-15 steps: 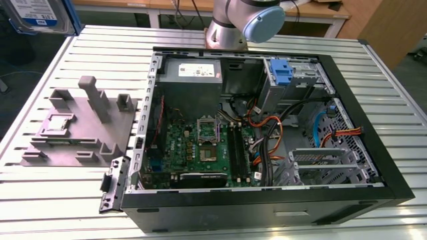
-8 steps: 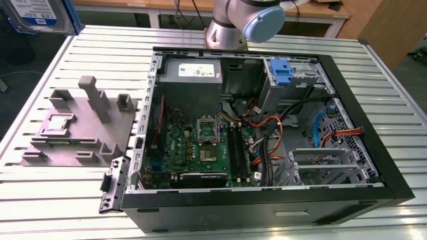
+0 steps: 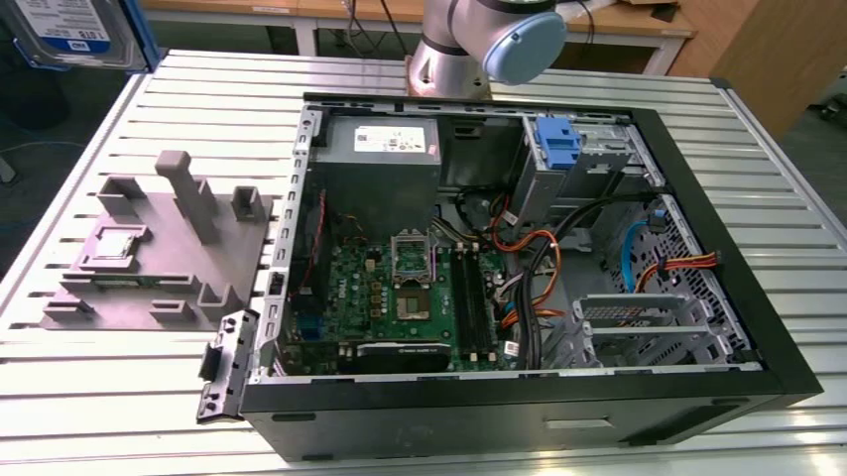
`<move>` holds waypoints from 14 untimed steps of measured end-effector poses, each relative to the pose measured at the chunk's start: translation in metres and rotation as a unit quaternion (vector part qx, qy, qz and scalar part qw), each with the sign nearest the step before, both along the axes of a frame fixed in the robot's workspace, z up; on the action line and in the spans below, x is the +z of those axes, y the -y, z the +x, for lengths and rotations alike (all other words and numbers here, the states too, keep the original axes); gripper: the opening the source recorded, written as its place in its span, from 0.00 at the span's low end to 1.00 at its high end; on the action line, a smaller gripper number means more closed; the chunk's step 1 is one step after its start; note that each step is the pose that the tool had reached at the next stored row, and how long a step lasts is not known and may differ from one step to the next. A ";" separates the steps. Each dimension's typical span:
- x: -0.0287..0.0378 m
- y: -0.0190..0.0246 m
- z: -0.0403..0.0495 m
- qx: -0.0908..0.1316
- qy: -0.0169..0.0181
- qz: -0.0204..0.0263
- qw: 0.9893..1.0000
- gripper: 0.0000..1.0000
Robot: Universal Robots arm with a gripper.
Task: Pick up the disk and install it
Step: 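Pick up the disk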
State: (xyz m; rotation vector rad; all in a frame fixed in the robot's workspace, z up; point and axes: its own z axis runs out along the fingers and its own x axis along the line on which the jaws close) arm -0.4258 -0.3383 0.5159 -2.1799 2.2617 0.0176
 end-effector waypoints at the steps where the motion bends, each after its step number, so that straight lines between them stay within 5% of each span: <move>1: 0.0000 0.0001 0.0003 0.000 0.000 0.000 1.000 0.36; 14: 0.0000 0.0001 0.0089 0.000 0.000 0.000 1.000 0.36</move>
